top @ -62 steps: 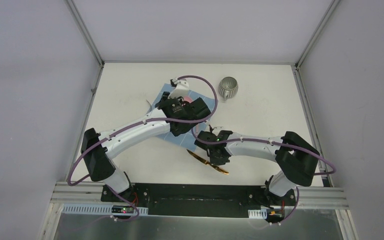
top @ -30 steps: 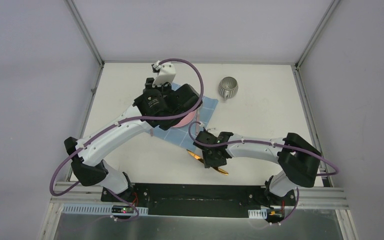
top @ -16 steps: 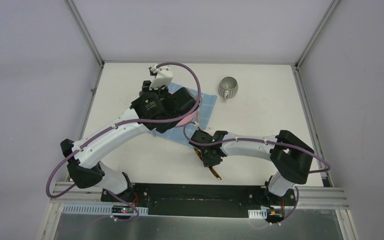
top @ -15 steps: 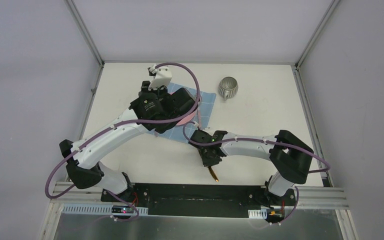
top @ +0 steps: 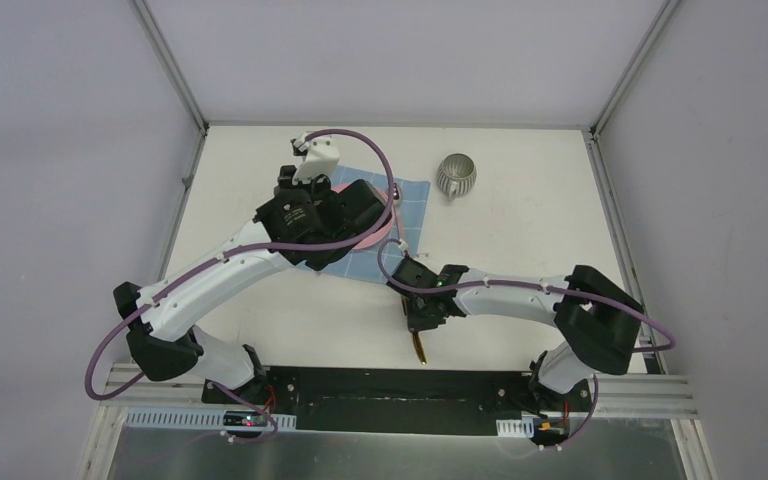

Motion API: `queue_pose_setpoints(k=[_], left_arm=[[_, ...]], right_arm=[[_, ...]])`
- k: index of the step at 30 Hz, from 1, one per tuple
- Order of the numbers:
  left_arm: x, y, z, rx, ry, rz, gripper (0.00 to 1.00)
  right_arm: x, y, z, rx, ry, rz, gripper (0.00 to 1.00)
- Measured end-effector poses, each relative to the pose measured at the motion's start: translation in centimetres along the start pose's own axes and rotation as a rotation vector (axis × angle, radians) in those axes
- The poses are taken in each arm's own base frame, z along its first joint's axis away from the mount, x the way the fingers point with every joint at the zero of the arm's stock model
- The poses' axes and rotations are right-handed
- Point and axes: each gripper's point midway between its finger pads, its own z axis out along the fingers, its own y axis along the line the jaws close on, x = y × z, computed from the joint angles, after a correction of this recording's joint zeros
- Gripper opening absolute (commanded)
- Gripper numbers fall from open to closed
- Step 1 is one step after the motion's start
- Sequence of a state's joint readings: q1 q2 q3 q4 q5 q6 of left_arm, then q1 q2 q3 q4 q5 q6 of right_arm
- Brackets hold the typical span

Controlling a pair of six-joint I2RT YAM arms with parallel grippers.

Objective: Set the dinner table for one person
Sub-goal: Pick up the knife at the center of the board.

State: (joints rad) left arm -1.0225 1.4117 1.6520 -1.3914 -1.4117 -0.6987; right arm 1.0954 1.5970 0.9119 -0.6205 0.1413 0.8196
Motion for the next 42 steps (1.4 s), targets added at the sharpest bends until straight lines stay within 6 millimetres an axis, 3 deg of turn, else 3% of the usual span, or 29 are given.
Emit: queue_pose_setpoints(k=[7,17,26,33,39,42], left_arm=[[0.2,-0.4,0.0,0.000,0.002,0.011,0.19],[0.7,-2.0,0.0,0.020,0.020,0.042,0.17],[-0.1,-2.6,-0.2,0.030,0.016,0.025,0.17],[0.2,-3.8,-0.3,0.032,0.015,0.054,0.18],[0.2,-3.8,-0.3,0.030,0.013,0.055,0.19],[0.1,-3.6,-0.3,0.030,0.013,0.051,0.19]], right_arm=[[1.2,-0.9,-0.5,-0.006,-0.008,0.054,0.00],[5.2,-4.5,-2.5,0.089,0.057,0.059,0.00],[5.1,-6.2,-3.6,0.141,0.018,0.077,0.00],[2.9,-6.3,-2.7,0.228,-0.032,0.040,0.00],[-2.0,-4.0,-2.9,0.225,-0.127,0.037,0.00],[-4.0,-4.2,-2.8,0.230,-0.157,0.060,0.00]])
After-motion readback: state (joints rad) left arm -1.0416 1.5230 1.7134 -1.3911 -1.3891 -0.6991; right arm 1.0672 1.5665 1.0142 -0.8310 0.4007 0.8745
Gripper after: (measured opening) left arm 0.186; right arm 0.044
